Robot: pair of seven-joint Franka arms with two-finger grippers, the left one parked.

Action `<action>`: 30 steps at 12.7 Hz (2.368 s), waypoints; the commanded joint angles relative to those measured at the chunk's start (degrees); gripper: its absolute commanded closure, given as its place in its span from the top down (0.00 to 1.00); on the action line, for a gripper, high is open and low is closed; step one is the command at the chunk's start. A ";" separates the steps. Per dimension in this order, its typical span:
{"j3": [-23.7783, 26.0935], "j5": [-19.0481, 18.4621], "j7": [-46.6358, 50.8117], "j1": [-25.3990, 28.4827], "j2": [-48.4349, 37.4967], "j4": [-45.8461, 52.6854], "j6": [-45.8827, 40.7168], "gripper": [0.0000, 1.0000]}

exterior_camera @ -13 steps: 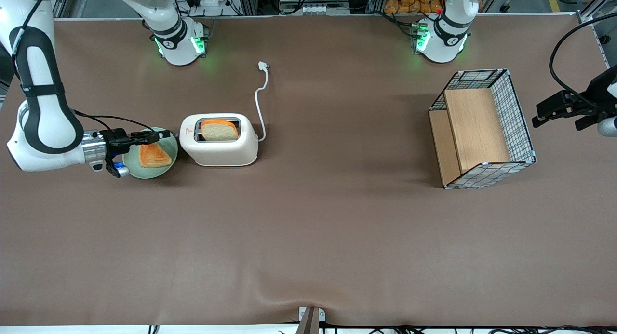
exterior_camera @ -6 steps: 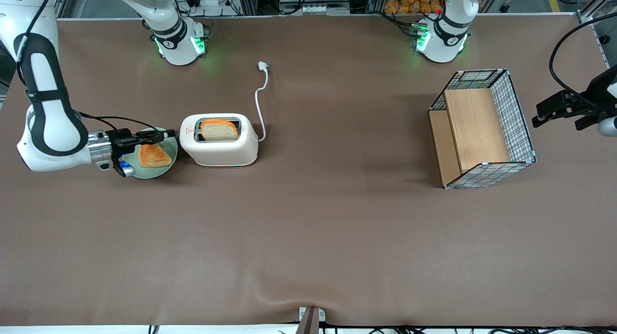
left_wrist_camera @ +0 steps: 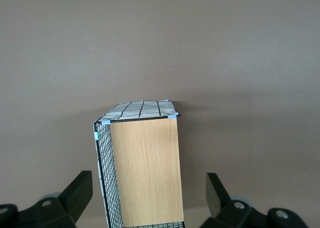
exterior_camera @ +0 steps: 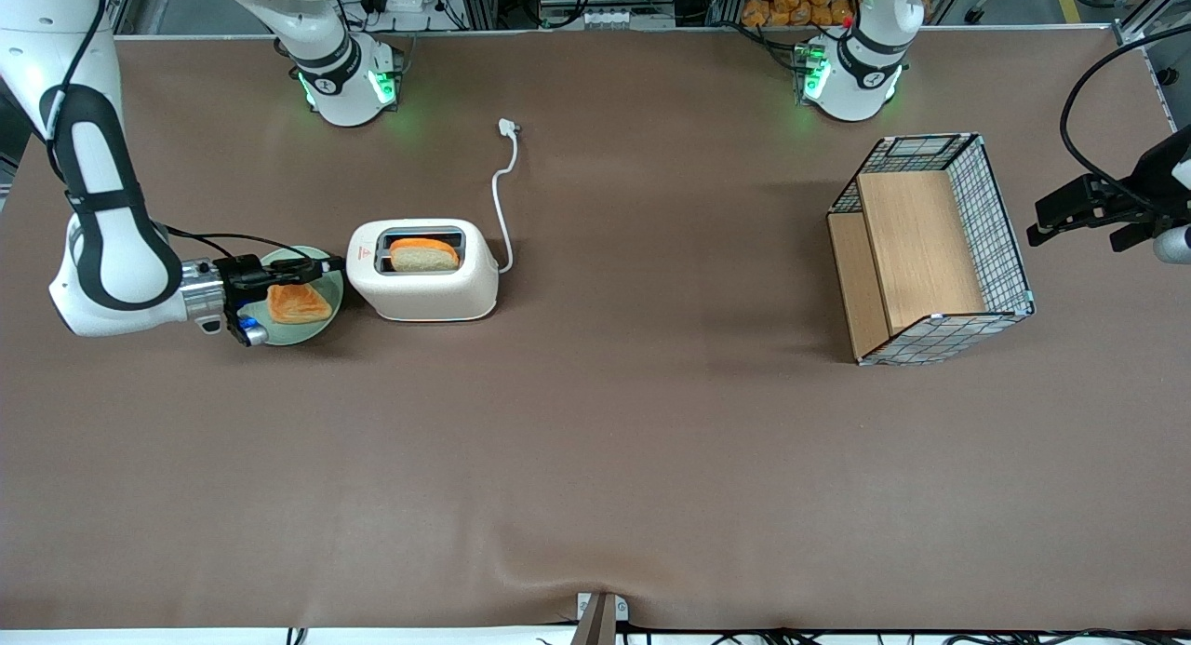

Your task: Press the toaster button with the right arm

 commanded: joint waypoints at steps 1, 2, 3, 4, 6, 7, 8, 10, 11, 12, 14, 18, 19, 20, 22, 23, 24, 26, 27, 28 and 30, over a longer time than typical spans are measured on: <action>0.71 1.02 -1.69 -1.17 1.59 -0.50 1.63 0.00; 0.71 1.02 -1.69 -1.08 2.55 -0.50 2.16 0.00; 0.71 1.11 -1.69 -0.99 3.34 -0.50 2.77 0.00; 0.71 1.11 -1.87 -0.99 4.05 -0.41 3.39 0.00; 0.71 1.11 -3.18 -0.99 5.54 -0.41 4.62 0.00; 0.71 1.29 -3.71 -0.90 6.33 -0.41 5.23 0.00; 0.71 1.55 -4.33 -0.90 7.04 -0.32 5.59 0.00; 0.71 2.34 -5.90 -1.08 8.36 -0.24 5.68 0.00; 0.71 2.34 -6.70 -1.16 8.97 -0.24 6.12 0.00; 0.71 2.34 -7.14 -1.17 9.33 -0.24 6.73 0.00; 0.71 2.34 -7.14 -1.17 9.42 -0.15 6.74 0.00; 0.62 2.34 -6.09 -1.08 8.01 1.25 3.41 0.00; 0.45 2.26 -5.05 -1.08 7.75 2.30 1.48 0.00; 0.19 2.17 -3.47 -1.08 7.22 3.62 -0.54 0.00; 0.10 1.56 -0.57 -1.08 5.65 5.56 -3.36 0.00; 0.09 1.29 1.01 -0.99 4.94 6.61 -4.33 0.00; 0.09 1.11 2.25 -1.08 4.59 7.92 -5.21 0.00; -0.43 -0.20 2.70 -1.08 4.67 11.09 -7.06 0.11; -0.43 -1.42 2.96 -1.08 4.67 12.41 -7.32 0.48; -0.43 -1.78 5.92 -0.90 4.67 13.38 -7.76 0.99; -0.43 -2.05 7.01 -1.08 4.76 14.96 -9.95 1.00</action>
